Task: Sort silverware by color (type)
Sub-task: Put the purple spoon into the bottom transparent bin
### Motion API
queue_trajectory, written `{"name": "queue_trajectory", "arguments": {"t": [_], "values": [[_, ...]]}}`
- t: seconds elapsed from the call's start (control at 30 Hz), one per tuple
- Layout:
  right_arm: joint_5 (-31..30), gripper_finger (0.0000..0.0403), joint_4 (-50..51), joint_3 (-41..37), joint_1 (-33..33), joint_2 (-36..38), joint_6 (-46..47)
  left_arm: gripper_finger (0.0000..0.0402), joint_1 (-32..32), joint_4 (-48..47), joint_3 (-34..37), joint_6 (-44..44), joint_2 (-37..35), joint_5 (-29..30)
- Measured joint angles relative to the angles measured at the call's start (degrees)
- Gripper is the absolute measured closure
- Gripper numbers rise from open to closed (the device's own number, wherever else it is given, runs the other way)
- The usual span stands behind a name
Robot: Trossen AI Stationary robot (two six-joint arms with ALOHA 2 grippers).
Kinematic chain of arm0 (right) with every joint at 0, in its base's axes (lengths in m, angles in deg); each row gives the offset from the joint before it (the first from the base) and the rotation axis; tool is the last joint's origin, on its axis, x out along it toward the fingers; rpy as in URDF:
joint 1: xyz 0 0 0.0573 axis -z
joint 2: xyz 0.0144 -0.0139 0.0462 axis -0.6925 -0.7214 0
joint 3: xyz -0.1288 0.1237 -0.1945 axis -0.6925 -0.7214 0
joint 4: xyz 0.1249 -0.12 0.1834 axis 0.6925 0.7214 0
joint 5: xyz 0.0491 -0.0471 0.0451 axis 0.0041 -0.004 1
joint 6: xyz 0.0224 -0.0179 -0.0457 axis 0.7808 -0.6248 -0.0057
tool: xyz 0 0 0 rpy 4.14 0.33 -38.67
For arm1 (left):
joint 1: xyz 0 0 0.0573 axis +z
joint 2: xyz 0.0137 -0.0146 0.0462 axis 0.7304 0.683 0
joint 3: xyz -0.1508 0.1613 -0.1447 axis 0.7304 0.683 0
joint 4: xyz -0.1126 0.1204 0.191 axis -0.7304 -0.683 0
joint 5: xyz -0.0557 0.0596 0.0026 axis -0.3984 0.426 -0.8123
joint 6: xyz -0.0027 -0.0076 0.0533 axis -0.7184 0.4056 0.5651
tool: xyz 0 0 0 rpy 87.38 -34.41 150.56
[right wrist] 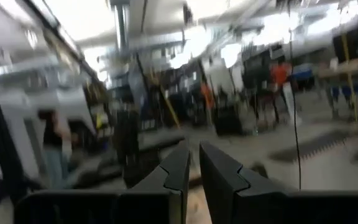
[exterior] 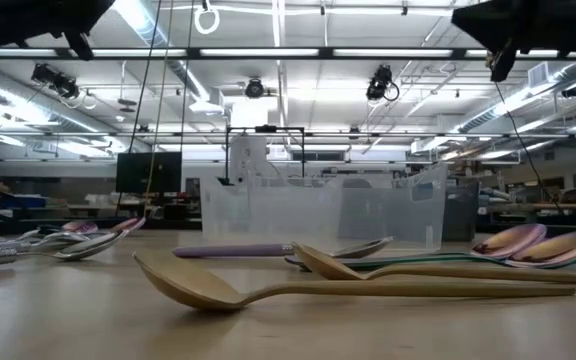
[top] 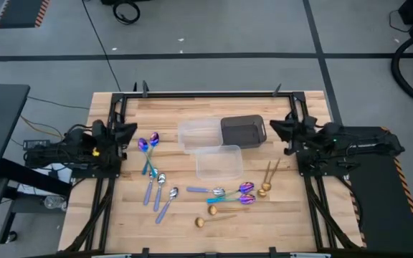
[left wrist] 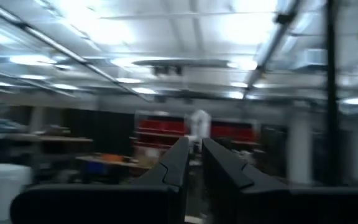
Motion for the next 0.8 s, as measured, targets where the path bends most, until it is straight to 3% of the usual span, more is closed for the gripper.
{"name": "queue_trajectory", "arguments": {"t": [0.13, 0.47, 0.8], "values": [[-1.4, 0.0359, 5.5, 4.9, 0.0, -7.5, 1.2, 0.035, 1.4, -1.6, -2.5, 0.0, 3.7, 7.2], [-2.1, 0.036, 9.2, 13.4, 1.1, -22.3, -0.1, 0.0372, 4.6, -10.6, -13.9, -1.0, 18.1, 7.2], [-1.7, 0.036, 17.0, 20.9, 1.0, -33.6, 1.3, 0.0372, 4.4, -13.7, -19.4, -1.2, 31.0, 7.1]]}}
